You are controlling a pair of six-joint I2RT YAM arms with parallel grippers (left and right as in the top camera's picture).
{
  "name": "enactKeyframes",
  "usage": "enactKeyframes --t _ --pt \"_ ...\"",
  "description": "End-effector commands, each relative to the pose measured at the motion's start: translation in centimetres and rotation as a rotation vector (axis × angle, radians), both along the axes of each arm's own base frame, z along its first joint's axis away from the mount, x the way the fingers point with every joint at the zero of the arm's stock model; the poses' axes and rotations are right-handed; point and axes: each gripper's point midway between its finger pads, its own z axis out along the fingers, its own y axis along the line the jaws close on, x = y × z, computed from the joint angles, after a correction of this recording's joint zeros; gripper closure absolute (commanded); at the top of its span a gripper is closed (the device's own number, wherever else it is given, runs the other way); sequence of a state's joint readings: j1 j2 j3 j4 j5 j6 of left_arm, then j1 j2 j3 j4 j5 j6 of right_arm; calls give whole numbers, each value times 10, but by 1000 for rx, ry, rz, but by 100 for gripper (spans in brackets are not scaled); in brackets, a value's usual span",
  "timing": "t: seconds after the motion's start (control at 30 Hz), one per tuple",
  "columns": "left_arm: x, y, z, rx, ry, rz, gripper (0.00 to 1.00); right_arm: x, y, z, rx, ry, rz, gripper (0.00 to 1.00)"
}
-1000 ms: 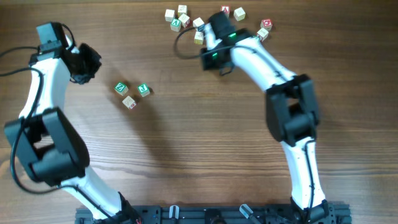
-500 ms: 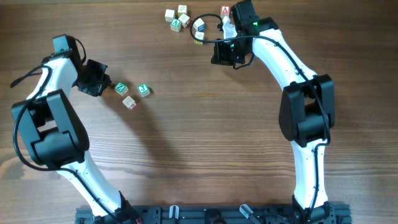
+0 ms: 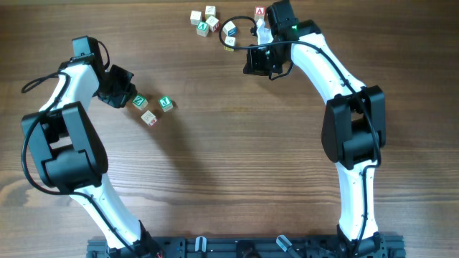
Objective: Form a circle
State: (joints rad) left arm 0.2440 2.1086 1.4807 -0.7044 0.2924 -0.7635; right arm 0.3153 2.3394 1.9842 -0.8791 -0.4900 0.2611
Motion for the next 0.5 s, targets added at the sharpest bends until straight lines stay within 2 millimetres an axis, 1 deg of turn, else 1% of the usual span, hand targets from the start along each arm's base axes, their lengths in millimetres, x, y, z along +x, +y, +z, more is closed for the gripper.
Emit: enactKeyframes --t 0.0,0.07,0.1,0.37,0.47 --pt "-4 3 -5 15 21 -23 96 1 1 13 9 -21 0 96" --pt "-13 8 -8 50 62 -14 96 1 1 12 8 -20 0 96" --pt "-14 9 -9 57 68 -12 96 0 1 12 8 -19 0 96" --pt "-14 9 -9 54 68 -13 96 0 1 12 8 -19 0 96" --pt "-13 6 -8 37 63 -16 96 0 1 12 8 -19 0 96"
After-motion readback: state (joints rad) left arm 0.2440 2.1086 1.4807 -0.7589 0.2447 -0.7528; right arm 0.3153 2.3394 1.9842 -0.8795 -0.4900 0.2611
